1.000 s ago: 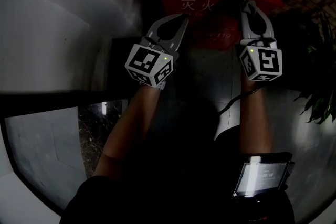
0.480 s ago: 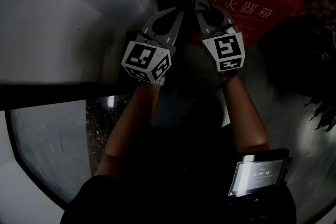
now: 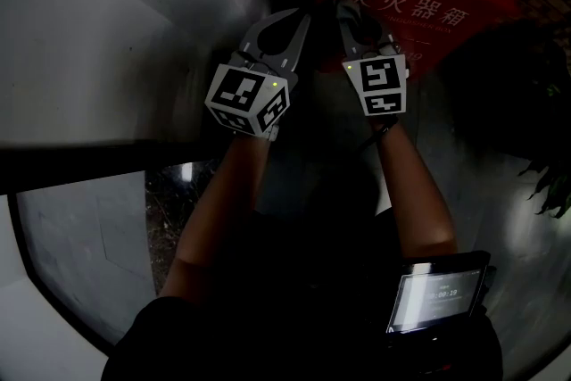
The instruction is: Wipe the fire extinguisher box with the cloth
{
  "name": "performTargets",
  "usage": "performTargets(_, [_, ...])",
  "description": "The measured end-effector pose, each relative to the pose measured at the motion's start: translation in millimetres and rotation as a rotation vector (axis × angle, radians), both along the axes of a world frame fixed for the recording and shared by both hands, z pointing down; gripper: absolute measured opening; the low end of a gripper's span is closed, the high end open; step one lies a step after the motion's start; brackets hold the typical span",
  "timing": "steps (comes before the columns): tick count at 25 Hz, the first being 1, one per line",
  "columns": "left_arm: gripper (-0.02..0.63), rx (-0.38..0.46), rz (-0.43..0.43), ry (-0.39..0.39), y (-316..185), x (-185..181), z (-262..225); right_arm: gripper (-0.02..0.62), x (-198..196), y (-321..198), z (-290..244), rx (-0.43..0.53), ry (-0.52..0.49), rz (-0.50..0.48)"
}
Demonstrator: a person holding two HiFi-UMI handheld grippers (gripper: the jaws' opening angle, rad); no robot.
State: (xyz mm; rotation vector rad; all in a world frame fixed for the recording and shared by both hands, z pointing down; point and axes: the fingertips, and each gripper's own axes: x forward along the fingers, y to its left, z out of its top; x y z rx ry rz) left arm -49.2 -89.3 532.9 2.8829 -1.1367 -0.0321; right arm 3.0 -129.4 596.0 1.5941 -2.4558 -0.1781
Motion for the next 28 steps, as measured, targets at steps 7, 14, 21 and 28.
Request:
performTargets(7, [-0.005,-0.003,0.053,0.005,6,34,6,0.034,75,9,10,-0.007,-0.033,0.095])
performTargets(14, [-0.005,-0.006,0.075,0.003,10,60,10,0.034,166,24,29,-0.046,-0.065,0.234])
performTargets(21, [-0.004,-0.008,0.064,-0.001,7,65,11,0.035,257,37,42,-0.07,-0.143,0.405])
performTargets(28, [-0.005,-0.013,0.012,0.005,-4,60,14,0.034,219,45,27,0.012,-0.12,0.317])
